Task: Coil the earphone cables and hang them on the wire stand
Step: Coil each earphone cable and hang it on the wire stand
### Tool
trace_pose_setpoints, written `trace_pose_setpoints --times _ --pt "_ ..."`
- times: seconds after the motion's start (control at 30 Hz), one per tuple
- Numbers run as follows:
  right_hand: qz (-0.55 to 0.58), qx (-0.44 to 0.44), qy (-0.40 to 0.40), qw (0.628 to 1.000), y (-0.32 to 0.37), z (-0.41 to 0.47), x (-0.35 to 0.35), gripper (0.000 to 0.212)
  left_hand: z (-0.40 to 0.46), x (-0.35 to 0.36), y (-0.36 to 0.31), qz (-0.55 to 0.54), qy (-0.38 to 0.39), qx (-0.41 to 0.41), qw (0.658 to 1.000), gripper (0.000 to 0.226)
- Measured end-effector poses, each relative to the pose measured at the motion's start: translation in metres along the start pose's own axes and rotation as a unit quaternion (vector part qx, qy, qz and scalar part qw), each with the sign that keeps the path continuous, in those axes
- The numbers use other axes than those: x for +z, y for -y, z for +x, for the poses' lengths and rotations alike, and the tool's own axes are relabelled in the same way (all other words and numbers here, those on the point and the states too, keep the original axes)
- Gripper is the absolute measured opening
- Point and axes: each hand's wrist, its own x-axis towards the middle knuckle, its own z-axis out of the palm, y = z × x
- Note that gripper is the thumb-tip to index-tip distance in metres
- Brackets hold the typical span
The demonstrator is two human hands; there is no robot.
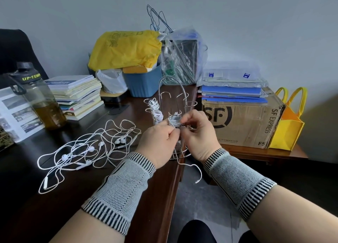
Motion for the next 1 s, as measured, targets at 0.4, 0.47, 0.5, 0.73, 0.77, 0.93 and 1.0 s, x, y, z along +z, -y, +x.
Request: trace_pose_setpoints --times 0.4,0.47,0.5,0.73,0.77,0.93,1.0 --pt "-0.062 -0.109 0.034 0.992 -0.009 0.002 0.002 0.026 0.003 -0.006 0.011 -0.012 0.075 -0.016 0.997 0.037" --pt "-0.08 -0.129 0.014 0.988 -0.011 0.003 0.004 0.02 0.002 -0.009 0.009 0.001 0.069 -0.015 0.998 0.035" --pt "-0.087 -0.131 0.007 0.987 -0.012 0.003 0.005 0.019 0.001 -0.01 0.007 0.012 0.065 -0.016 0.998 0.033" --pt "-0.104 -0.11 -0.017 0.988 -0.01 0.002 0.01 0.007 -0.003 -0.023 0.007 0.028 0.011 -0.055 0.998 0.029" --pt "-0.101 -0.106 -0.012 0.989 -0.01 0.002 0.009 0.006 -0.005 -0.027 0.008 0.022 0.01 -0.067 0.997 0.027" --pt "-0.064 -0.074 -0.005 0.995 -0.008 0.002 0.006 0.006 -0.012 -0.045 0.011 -0.229 0.038 -0.105 0.967 0.016" --pt "-0.041 -0.043 -0.015 0.998 -0.005 0.004 0.006 0.018 -0.007 -0.043 0.009 -0.289 -0.011 -0.103 0.952 0.018"
